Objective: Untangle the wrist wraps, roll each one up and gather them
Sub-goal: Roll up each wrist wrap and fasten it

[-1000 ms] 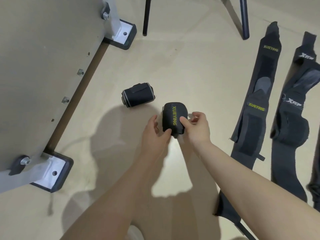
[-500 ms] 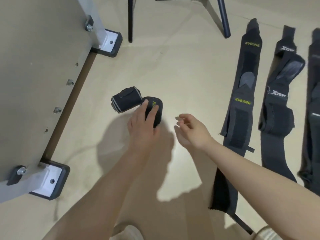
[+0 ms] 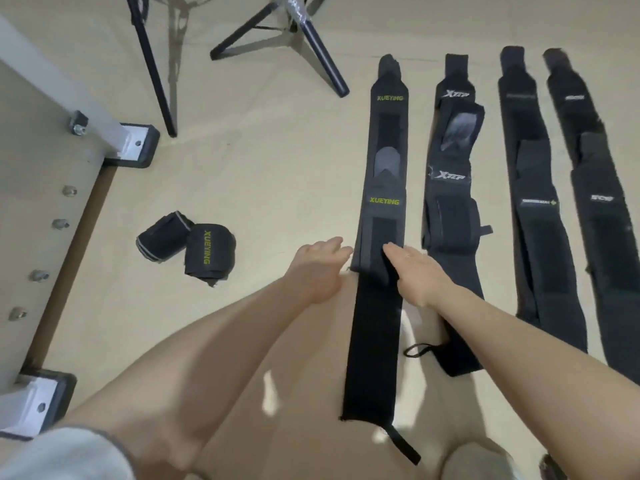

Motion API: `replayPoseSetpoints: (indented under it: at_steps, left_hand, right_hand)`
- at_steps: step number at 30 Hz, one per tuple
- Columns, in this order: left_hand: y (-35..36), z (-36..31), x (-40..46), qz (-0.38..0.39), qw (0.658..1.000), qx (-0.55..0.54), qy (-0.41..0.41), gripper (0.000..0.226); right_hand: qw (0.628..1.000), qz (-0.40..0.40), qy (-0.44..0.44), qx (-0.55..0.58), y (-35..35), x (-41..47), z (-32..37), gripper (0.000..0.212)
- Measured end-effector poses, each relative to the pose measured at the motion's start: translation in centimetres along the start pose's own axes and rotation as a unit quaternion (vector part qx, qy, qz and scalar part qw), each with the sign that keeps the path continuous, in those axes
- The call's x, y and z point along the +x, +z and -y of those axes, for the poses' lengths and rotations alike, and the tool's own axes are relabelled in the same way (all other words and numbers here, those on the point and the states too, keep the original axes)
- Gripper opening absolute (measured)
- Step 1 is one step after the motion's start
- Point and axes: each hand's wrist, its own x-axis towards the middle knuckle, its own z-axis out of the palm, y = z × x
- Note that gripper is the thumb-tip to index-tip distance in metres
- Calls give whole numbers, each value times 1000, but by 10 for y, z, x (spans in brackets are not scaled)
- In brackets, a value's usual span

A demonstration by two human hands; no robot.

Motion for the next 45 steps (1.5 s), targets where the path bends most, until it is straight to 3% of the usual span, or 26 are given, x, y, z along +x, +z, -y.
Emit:
replayPoseSetpoints:
  at_steps: [6,8,11,14,16,18,21,24,27,29,31,34,36,40,42,43,45]
  left_hand:
    - [33,-31,11,53,998,-31,-29,63]
    - [45,-44,4,65,996,-50,-43,66]
    - [64,-60,-3,7,990,-126,-60,61]
    - [70,-69,2,-36,968,-226,-103,46]
    - [60,-79,8,-68,924,-343,-155,48]
    - [52,-84,15,-73,877,-427,-208,57]
    - [51,-83,26,-71,860,-452,-228,62]
    - [42,-81,31,-73,810,-534,-232,47]
    - [32,-83,32,-47,675,-712,-188,34]
    - [30,-80,31,-23,645,-742,-181,32]
    - [29,-78,29,-4,649,-734,-201,30]
    - [25,-73,28,-2,701,-690,-182,45]
    - [21,-69,27,-48,706,-681,-190,50]
    - [30,-45,25,-122,678,-680,-252,25]
    - [38,-35,22,-123,676,-671,-278,23]
    - [40,-31,20,-123,689,-655,-284,27]
    - [42,-24,19,-124,779,-547,-280,32]
  right_hand:
    - [999,-18,-43,-12,25,-18,-14,54]
    - [998,-15,-39,43,32,-24,-16,44]
    - [980,-43,17,196,40,-28,-21,33]
    - [909,-110,118,385,40,-24,-25,36]
    - [844,-93,170,500,36,-18,-24,43]
    - [800,-77,209,557,32,-11,-22,47]
    - [772,-79,238,584,27,-5,-25,50]
    - [781,-76,187,591,17,-3,-28,50]
    - [857,-116,103,492,2,-2,-29,63]
    - [904,-120,51,408,-6,-1,-24,70]
    - [950,-117,17,288,-10,2,-14,72]
    - [982,-67,-22,175,-10,8,7,70]
    - [980,-15,-43,194,-11,11,19,68]
    - [972,48,-76,219,-3,24,33,73]
    - [954,133,-82,255,2,27,39,81]
    - [945,167,-80,270,5,27,40,82]
    - [949,138,-72,275,9,27,38,66]
